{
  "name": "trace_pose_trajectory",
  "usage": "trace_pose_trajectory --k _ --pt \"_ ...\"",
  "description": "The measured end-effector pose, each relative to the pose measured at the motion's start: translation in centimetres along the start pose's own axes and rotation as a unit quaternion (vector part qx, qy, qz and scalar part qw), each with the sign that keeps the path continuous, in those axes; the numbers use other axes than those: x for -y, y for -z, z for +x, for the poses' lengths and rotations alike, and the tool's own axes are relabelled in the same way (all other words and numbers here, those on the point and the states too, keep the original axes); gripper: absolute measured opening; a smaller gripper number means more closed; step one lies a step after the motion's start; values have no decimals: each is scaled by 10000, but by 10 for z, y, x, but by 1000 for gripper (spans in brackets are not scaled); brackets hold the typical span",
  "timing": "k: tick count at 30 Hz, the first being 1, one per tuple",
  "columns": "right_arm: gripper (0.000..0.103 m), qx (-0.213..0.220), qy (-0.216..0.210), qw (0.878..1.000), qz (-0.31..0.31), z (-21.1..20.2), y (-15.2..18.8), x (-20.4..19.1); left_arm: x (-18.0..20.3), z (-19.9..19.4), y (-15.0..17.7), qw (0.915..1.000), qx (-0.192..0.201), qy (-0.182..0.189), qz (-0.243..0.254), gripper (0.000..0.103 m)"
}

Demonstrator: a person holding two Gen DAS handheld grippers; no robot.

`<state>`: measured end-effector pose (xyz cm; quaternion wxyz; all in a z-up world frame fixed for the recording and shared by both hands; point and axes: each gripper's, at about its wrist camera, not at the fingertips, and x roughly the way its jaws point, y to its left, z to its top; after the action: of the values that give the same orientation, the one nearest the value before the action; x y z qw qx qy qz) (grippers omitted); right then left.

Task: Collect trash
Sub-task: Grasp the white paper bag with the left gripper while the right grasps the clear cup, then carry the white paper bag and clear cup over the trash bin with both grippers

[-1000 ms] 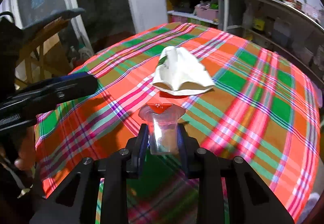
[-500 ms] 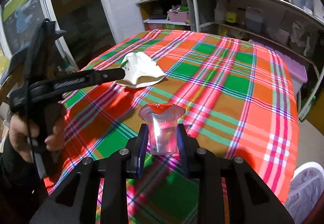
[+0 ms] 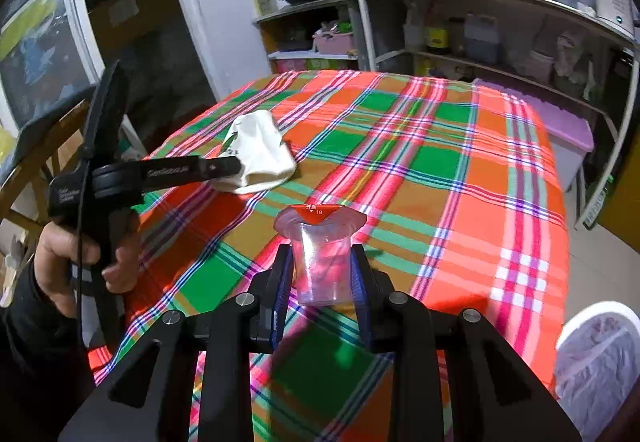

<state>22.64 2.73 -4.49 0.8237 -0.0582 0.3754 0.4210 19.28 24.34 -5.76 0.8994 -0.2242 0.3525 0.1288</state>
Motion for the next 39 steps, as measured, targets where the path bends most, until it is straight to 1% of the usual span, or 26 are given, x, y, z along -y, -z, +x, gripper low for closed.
trace_pose_trajectory --k 4,12,21,31,39 --pt "29 138 203 9997 89 -19 4 1 14 -19 7 9996 123 93 239 13" --pt "29 367 558 9976 204 -64 17 2 48 -65 30 9969 300 441 583 13" --pt "29 595 890 9933 436 -117 37 9 94 -98 64 9913 266 802 1011 13" --pt "29 771 1126 9886 635 -154 55 23 145 -116 88 9829 216 1119 1448 13" --pt "29 853 1290 9845 823 -174 68 37 176 -117 97 9769 143 1281 1707 13"
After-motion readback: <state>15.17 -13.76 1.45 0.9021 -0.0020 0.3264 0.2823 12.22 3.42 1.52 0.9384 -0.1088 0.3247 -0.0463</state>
